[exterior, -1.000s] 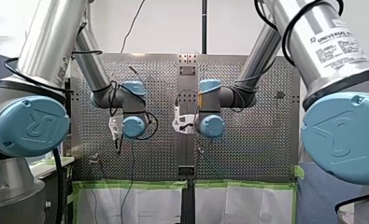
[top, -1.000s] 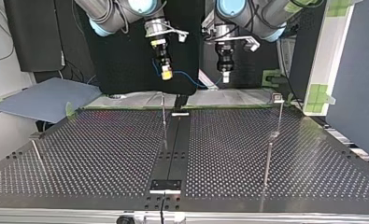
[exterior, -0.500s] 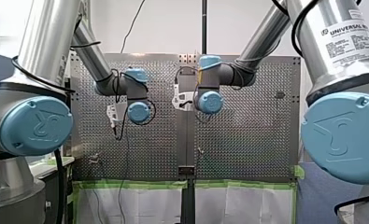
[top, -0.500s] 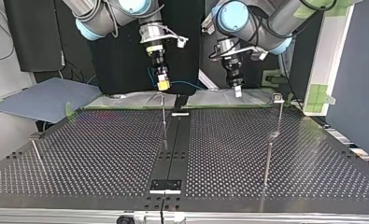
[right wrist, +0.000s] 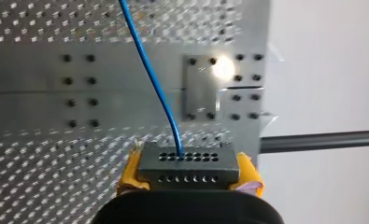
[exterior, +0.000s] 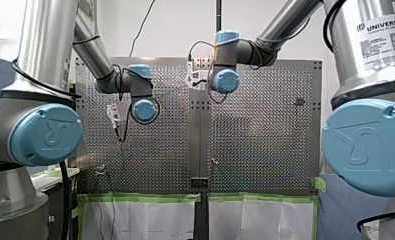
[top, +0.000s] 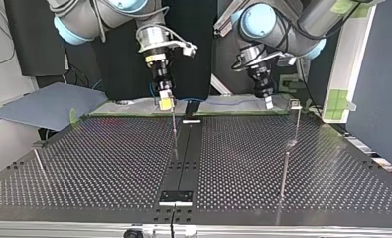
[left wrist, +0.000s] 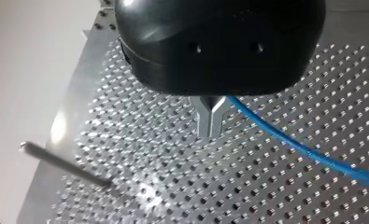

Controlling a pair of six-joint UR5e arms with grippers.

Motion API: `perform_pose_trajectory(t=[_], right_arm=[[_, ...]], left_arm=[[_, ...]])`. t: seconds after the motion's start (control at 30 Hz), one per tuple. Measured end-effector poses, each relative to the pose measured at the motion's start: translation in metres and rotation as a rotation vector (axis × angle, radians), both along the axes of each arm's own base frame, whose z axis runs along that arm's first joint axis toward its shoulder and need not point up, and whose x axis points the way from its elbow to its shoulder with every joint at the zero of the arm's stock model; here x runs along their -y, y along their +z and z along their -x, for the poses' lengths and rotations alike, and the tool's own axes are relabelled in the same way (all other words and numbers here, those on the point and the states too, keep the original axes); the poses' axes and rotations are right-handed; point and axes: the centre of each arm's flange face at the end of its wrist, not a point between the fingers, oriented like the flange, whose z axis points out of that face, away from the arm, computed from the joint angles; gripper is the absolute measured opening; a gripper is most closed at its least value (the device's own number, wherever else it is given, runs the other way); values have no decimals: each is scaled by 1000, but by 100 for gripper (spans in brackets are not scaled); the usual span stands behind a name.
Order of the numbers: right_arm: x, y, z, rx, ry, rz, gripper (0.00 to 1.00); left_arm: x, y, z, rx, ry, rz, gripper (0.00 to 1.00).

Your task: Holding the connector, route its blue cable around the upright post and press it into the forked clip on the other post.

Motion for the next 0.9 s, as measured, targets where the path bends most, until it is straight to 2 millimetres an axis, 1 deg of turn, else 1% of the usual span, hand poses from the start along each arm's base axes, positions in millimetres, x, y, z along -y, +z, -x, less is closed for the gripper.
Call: perform_pose_trajectory(t=[0.2, 0.23, 0.33, 0.5, 0.7, 0.9], right_arm=[[-11, 31, 1, -9, 46, 32, 0], [-14, 39, 1, -9, 56, 40, 0], [-18, 54, -1, -16, 85, 58, 0], [-20, 68, -7, -19, 127, 58, 0], [-19, 84, -15, -13, 176, 62, 0], [-16, 105, -21, 17, 202, 79, 0]], left_arm=[[-11, 16, 1, 4, 15, 1, 0], [-13, 19, 0, 6, 16, 2, 0], [-20, 28, -1, 13, 16, 11, 0], [-34, 44, -4, 24, 16, 17, 0], [-49, 75, -13, 66, 13, 38, 0], [-66, 116, -23, 132, 18, 59, 0]])
